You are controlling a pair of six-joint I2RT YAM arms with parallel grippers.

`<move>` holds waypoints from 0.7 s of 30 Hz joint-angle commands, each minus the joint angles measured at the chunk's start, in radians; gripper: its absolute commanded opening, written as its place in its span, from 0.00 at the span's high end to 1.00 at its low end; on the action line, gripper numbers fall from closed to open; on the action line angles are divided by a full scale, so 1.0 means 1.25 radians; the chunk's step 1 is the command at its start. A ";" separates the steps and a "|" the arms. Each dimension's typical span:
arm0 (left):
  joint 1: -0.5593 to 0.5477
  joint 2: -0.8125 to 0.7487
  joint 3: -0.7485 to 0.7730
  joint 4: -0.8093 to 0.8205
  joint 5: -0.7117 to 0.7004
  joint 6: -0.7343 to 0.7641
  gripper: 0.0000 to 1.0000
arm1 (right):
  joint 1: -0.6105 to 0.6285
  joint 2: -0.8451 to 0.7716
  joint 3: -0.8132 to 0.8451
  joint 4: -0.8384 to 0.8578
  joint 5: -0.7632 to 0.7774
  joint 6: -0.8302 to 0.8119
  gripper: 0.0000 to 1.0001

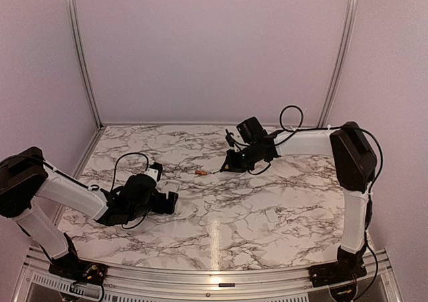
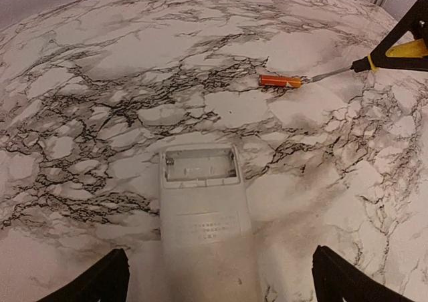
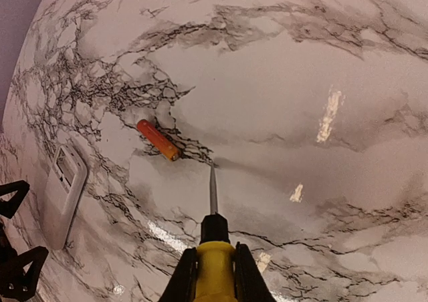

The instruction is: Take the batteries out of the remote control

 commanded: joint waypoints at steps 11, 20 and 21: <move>0.002 -0.128 -0.065 -0.021 -0.041 0.032 0.01 | 0.021 0.007 -0.057 -0.097 0.070 -0.029 0.89; 0.002 -0.167 -0.081 -0.036 -0.066 0.045 0.01 | 0.041 0.018 -0.070 -0.112 0.092 -0.035 0.88; 0.002 -0.172 -0.082 -0.036 -0.068 0.046 0.01 | 0.042 0.020 -0.070 -0.114 0.093 -0.035 0.88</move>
